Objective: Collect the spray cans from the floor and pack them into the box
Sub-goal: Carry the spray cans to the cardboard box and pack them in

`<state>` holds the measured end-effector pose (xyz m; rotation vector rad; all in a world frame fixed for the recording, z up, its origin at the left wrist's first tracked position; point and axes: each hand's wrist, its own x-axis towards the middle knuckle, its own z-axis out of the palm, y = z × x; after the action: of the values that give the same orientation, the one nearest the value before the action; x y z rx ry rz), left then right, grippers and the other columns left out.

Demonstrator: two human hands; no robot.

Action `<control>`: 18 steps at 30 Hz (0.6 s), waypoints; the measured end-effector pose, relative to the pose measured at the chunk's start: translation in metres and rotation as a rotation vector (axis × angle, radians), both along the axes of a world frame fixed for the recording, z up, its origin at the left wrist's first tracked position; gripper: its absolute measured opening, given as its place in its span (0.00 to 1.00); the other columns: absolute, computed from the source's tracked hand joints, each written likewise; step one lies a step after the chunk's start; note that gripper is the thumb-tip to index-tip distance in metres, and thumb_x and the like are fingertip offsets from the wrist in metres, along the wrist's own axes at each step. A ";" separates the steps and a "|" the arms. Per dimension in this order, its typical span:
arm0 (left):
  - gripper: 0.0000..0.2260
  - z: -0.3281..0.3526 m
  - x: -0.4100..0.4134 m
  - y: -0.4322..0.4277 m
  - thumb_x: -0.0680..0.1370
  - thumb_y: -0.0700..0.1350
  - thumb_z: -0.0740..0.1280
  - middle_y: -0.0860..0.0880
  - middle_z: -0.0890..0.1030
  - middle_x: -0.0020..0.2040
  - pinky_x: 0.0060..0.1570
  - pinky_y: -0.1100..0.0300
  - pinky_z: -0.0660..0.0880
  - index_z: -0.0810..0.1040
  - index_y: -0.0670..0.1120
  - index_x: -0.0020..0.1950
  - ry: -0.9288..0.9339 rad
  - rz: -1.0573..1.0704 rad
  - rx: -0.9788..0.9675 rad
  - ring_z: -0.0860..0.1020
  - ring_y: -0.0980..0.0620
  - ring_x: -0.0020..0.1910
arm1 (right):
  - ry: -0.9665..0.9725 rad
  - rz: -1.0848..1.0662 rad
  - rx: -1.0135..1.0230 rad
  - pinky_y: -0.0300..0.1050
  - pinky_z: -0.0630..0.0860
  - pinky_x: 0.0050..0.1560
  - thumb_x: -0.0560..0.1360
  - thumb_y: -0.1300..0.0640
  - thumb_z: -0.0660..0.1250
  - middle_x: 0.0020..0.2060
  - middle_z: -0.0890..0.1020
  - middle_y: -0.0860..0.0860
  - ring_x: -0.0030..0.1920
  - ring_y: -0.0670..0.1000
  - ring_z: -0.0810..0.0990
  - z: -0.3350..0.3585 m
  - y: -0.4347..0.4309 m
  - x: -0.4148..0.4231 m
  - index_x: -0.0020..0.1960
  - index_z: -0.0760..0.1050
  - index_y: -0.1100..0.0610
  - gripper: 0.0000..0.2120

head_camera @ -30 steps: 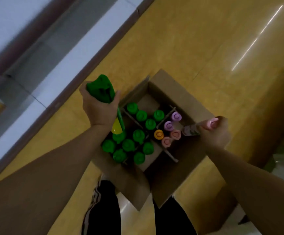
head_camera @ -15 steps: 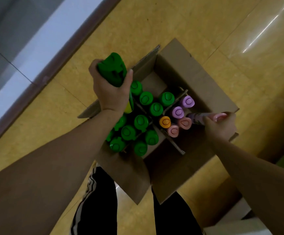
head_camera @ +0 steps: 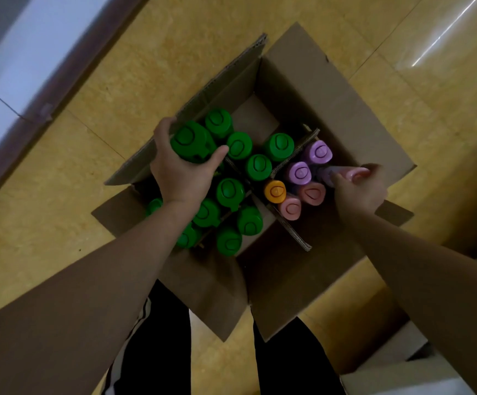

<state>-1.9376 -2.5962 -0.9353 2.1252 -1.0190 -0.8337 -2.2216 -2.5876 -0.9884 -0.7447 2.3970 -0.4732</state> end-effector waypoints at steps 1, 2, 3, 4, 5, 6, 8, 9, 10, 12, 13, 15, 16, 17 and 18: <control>0.38 -0.001 0.000 0.002 0.66 0.55 0.83 0.57 0.74 0.63 0.57 0.76 0.71 0.68 0.50 0.70 0.009 -0.014 0.010 0.72 0.63 0.60 | -0.002 0.005 -0.004 0.44 0.73 0.47 0.70 0.54 0.76 0.48 0.78 0.51 0.49 0.51 0.77 -0.001 0.000 0.001 0.59 0.74 0.58 0.21; 0.38 -0.003 0.001 0.004 0.66 0.54 0.83 0.58 0.73 0.61 0.56 0.78 0.69 0.69 0.50 0.70 0.011 -0.029 0.023 0.70 0.65 0.58 | -0.007 0.009 -0.003 0.44 0.73 0.48 0.70 0.55 0.76 0.49 0.78 0.50 0.50 0.50 0.77 -0.003 0.001 0.001 0.60 0.73 0.58 0.22; 0.37 -0.005 0.001 0.005 0.65 0.55 0.83 0.60 0.73 0.58 0.53 0.80 0.68 0.70 0.49 0.69 0.001 -0.045 0.039 0.70 0.67 0.55 | -0.015 0.013 0.006 0.44 0.73 0.49 0.71 0.55 0.77 0.50 0.77 0.50 0.50 0.50 0.76 -0.004 0.001 0.001 0.62 0.73 0.58 0.23; 0.36 -0.007 0.002 0.007 0.65 0.55 0.83 0.61 0.72 0.55 0.52 0.80 0.67 0.71 0.49 0.67 -0.016 -0.063 0.061 0.70 0.67 0.53 | -0.023 0.019 0.016 0.44 0.73 0.50 0.71 0.55 0.77 0.51 0.76 0.50 0.51 0.49 0.75 -0.005 0.002 0.002 0.63 0.72 0.58 0.24; 0.36 -0.010 0.003 0.009 0.64 0.56 0.83 0.62 0.72 0.53 0.54 0.77 0.69 0.71 0.49 0.66 -0.026 -0.086 0.086 0.71 0.65 0.53 | -0.027 0.022 0.022 0.44 0.74 0.52 0.71 0.55 0.77 0.51 0.75 0.49 0.52 0.49 0.74 -0.007 0.002 0.002 0.64 0.72 0.58 0.25; 0.36 -0.013 0.003 0.010 0.63 0.57 0.83 0.63 0.72 0.52 0.56 0.72 0.70 0.71 0.50 0.65 -0.030 -0.115 0.115 0.72 0.63 0.54 | -0.029 0.019 0.023 0.45 0.75 0.54 0.71 0.55 0.77 0.51 0.74 0.49 0.52 0.48 0.74 -0.009 0.003 0.001 0.64 0.72 0.57 0.25; 0.36 -0.018 0.004 0.014 0.63 0.57 0.83 0.60 0.72 0.54 0.58 0.66 0.70 0.71 0.51 0.65 -0.040 -0.193 0.180 0.71 0.61 0.56 | -0.032 0.004 0.020 0.45 0.76 0.55 0.71 0.55 0.77 0.50 0.74 0.48 0.52 0.48 0.74 -0.013 0.004 0.000 0.64 0.72 0.57 0.25; 0.37 -0.021 0.005 0.015 0.63 0.56 0.83 0.59 0.72 0.55 0.58 0.66 0.69 0.70 0.51 0.65 -0.050 -0.234 0.212 0.71 0.60 0.57 | -0.031 0.000 0.017 0.45 0.76 0.55 0.71 0.55 0.76 0.48 0.75 0.46 0.51 0.48 0.74 -0.014 0.004 0.000 0.63 0.73 0.58 0.23; 0.37 -0.024 0.006 0.016 0.63 0.56 0.83 0.58 0.72 0.56 0.58 0.65 0.68 0.70 0.51 0.66 -0.062 -0.270 0.243 0.70 0.59 0.57 | -0.034 0.000 0.016 0.45 0.75 0.54 0.71 0.55 0.76 0.44 0.74 0.45 0.50 0.48 0.74 -0.016 0.004 0.000 0.61 0.73 0.58 0.22; 0.38 -0.029 0.011 0.016 0.63 0.55 0.84 0.56 0.72 0.55 0.56 0.63 0.69 0.69 0.50 0.66 -0.081 -0.308 0.302 0.70 0.58 0.56 | -0.054 0.009 0.018 0.44 0.73 0.51 0.70 0.56 0.76 0.41 0.74 0.43 0.49 0.49 0.75 -0.020 0.005 0.000 0.57 0.73 0.57 0.19; 0.38 -0.031 0.013 0.016 0.63 0.55 0.84 0.55 0.72 0.54 0.55 0.62 0.70 0.68 0.50 0.66 -0.091 -0.314 0.323 0.71 0.57 0.55 | -0.062 0.014 0.019 0.43 0.72 0.50 0.70 0.56 0.75 0.43 0.76 0.45 0.49 0.49 0.75 -0.022 0.005 0.000 0.56 0.73 0.57 0.18; 0.38 -0.035 0.015 0.015 0.63 0.55 0.84 0.54 0.73 0.53 0.53 0.61 0.72 0.68 0.49 0.65 -0.120 -0.323 0.342 0.72 0.55 0.53 | -0.066 0.010 0.021 0.42 0.71 0.49 0.69 0.56 0.74 0.47 0.79 0.49 0.48 0.49 0.76 -0.025 0.005 0.000 0.56 0.75 0.58 0.18; 0.38 -0.037 0.015 0.014 0.63 0.55 0.84 0.54 0.74 0.53 0.53 0.59 0.72 0.68 0.49 0.65 -0.136 -0.333 0.344 0.73 0.55 0.53 | -0.065 0.004 0.025 0.41 0.70 0.48 0.69 0.56 0.74 0.47 0.79 0.50 0.48 0.49 0.75 -0.026 0.004 0.001 0.57 0.75 0.58 0.19; 0.38 -0.039 0.015 0.013 0.63 0.56 0.83 0.53 0.75 0.53 0.53 0.58 0.73 0.67 0.49 0.64 -0.146 -0.347 0.348 0.74 0.54 0.53 | -0.068 -0.001 0.029 0.41 0.69 0.48 0.69 0.55 0.74 0.48 0.79 0.50 0.49 0.49 0.75 -0.026 0.003 0.001 0.58 0.75 0.58 0.20; 0.38 -0.041 0.013 0.012 0.63 0.57 0.83 0.51 0.76 0.55 0.53 0.56 0.74 0.66 0.49 0.65 -0.149 -0.362 0.361 0.75 0.52 0.54 | -0.076 -0.008 0.033 0.41 0.70 0.48 0.69 0.55 0.74 0.49 0.78 0.50 0.49 0.49 0.75 -0.027 0.002 0.002 0.60 0.75 0.58 0.21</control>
<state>-1.9242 -2.5844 -0.9764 2.3653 -1.4525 -1.1141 -2.2198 -2.5860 -1.0155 -0.6912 2.3324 -0.4561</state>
